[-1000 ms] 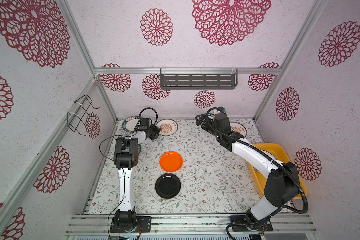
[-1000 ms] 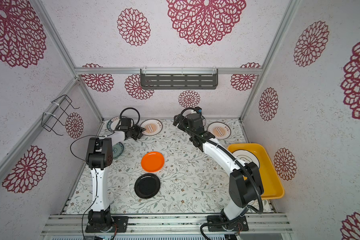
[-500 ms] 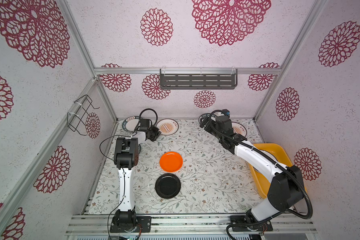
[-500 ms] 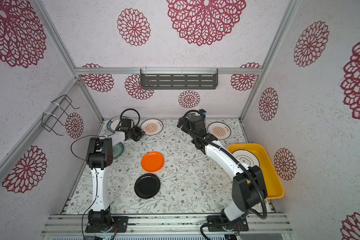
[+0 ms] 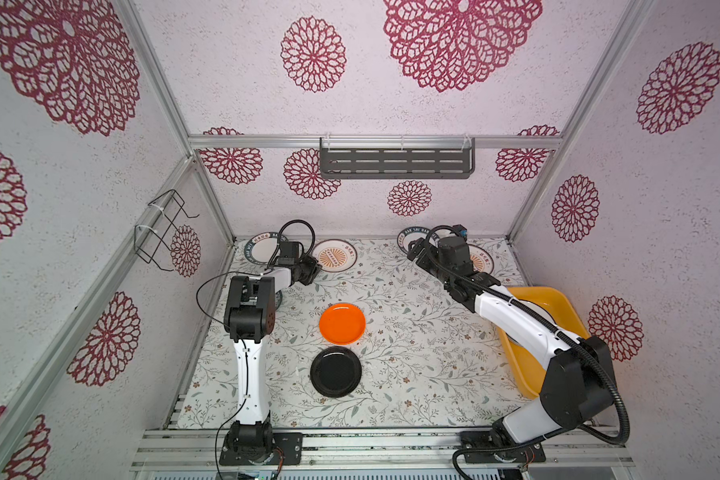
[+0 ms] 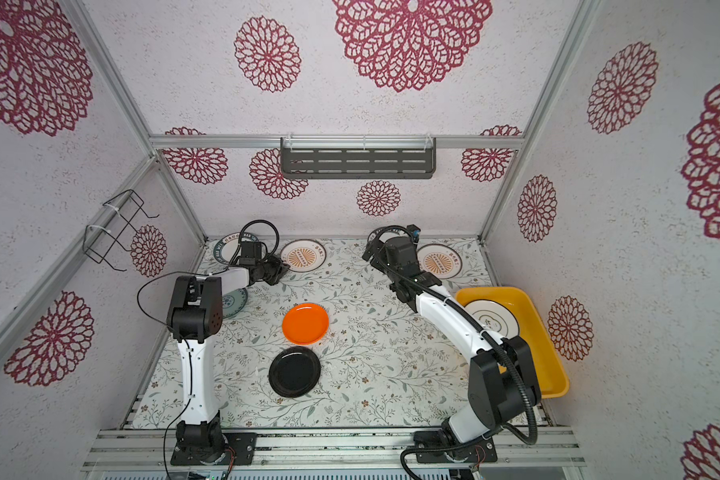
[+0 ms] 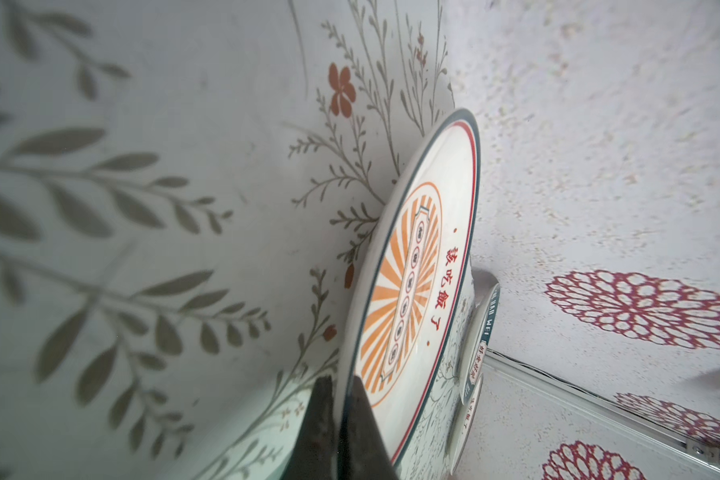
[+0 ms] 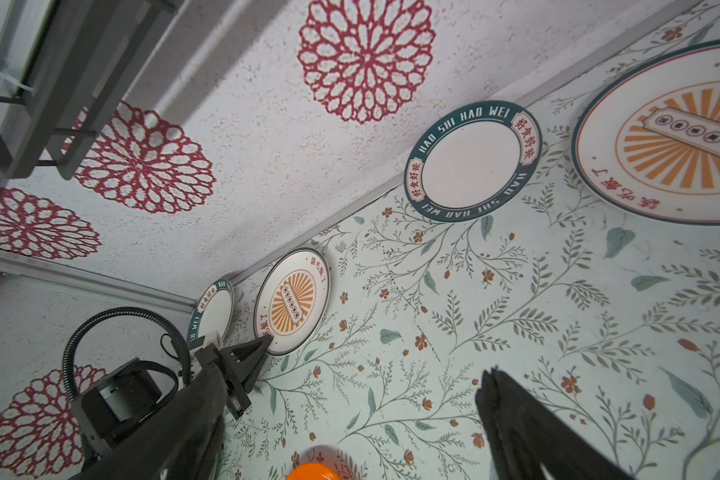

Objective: Place the plates into the plastic bin on the countertop
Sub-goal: 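Grasp the orange-sunburst plate rim with the left gripper and lift it, then hold the sunburst plate up with the left gripper while the right gripper grasps its rim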

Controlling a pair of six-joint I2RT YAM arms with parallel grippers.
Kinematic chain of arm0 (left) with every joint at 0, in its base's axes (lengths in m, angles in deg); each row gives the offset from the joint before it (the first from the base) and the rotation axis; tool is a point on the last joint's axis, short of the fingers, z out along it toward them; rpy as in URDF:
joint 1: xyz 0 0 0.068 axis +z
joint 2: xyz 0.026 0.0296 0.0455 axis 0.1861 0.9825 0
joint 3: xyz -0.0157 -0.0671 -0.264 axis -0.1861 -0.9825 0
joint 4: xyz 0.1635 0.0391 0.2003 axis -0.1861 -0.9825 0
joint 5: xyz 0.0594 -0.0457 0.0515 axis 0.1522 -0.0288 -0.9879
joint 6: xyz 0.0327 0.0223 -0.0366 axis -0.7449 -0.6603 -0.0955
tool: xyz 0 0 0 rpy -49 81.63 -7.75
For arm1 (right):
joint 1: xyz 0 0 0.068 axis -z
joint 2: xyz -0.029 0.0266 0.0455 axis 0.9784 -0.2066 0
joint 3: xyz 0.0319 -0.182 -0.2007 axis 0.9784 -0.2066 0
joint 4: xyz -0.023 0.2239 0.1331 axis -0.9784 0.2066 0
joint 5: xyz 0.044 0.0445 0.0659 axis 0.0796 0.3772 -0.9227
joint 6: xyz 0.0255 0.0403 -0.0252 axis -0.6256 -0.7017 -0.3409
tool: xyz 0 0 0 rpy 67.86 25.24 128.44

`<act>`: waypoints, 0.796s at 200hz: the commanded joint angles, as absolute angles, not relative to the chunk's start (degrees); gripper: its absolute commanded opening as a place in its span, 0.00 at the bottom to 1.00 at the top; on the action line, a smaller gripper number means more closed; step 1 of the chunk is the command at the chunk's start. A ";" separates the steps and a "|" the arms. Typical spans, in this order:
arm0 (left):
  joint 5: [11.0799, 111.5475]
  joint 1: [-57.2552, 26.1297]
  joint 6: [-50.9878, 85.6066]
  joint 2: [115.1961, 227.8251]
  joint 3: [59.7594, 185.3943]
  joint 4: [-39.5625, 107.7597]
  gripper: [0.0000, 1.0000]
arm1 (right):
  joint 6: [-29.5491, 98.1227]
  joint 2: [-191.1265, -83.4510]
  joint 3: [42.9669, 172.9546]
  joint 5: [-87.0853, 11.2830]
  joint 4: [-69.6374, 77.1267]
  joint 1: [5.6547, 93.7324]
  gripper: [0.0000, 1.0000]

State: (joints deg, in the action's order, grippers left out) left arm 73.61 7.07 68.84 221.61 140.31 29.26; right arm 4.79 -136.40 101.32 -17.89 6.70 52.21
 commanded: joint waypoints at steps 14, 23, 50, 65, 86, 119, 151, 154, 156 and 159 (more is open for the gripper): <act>71.54 5.55 69.51 214.14 135.30 30.94 0.00 | 4.87 -131.29 99.41 -21.45 7.19 55.74 0.99; 71.40 4.98 69.69 212.45 133.80 32.07 0.00 | 5.00 -130.52 98.81 -22.84 7.53 56.75 0.99; 73.06 2.43 69.29 208.86 130.89 34.77 0.00 | 6.64 -128.89 97.27 -29.22 9.47 60.20 0.99; 76.36 0.48 68.87 207.90 131.17 35.10 0.00 | 7.91 -127.96 96.31 -31.72 10.66 61.49 0.99; 78.56 -3.19 68.12 206.02 130.95 33.95 0.00 | 9.49 -126.98 94.75 -35.40 11.24 63.20 0.99; 77.98 -8.96 68.94 203.25 129.35 33.86 0.00 | 9.63 -127.79 92.51 -42.57 9.08 65.14 0.99; 77.55 -13.84 69.47 200.16 129.60 33.33 0.00 | 9.77 -129.20 91.23 -47.81 6.04 66.06 0.94; 77.85 -14.29 69.58 200.14 129.62 33.44 0.00 | 9.80 -129.28 91.09 -48.09 5.86 66.08 0.93; 78.00 -14.53 69.62 200.12 129.73 33.47 0.00 | 9.80 -129.29 91.02 -48.18 5.79 66.11 0.93; 78.27 -14.92 69.61 200.09 129.83 33.48 0.00 | 9.72 -129.34 90.87 -48.31 5.68 66.17 0.92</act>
